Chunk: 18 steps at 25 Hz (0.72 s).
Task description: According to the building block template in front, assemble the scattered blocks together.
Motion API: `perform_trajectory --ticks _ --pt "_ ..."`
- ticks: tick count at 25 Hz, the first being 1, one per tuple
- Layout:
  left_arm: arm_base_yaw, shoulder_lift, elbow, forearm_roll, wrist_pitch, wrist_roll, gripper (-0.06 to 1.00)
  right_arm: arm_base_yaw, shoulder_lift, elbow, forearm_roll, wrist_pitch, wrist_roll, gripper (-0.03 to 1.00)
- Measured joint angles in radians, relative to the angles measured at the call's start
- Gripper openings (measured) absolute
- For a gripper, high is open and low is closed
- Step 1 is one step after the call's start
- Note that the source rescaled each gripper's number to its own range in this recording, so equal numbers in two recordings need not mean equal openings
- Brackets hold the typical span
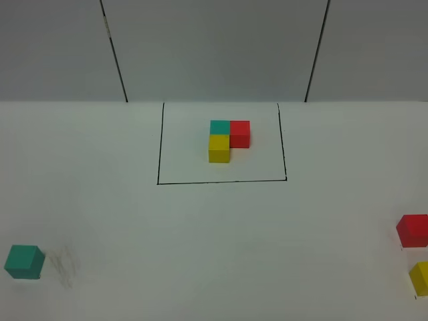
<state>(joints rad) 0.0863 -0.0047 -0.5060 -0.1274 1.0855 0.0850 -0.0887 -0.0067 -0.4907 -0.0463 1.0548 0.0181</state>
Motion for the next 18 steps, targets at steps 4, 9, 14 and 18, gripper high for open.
perform_trajectory --ticks 4,9,14,18 --pt "0.0 0.0 0.0 0.0 0.0 0.0 0.74 0.0 0.0 0.0 0.0 0.0 0.0 0.0" --pt "0.0 0.0 0.0 0.0 0.0 0.0 0.74 0.0 0.0 0.0 0.0 0.0 0.0 0.0" --pt "0.0 0.0 0.0 0.0 0.0 0.0 0.74 0.0 0.0 0.0 0.0 0.0 0.0 0.0" --pt "0.0 0.0 0.0 0.0 0.0 0.0 0.74 0.0 0.0 0.0 0.0 0.0 0.001 0.0"
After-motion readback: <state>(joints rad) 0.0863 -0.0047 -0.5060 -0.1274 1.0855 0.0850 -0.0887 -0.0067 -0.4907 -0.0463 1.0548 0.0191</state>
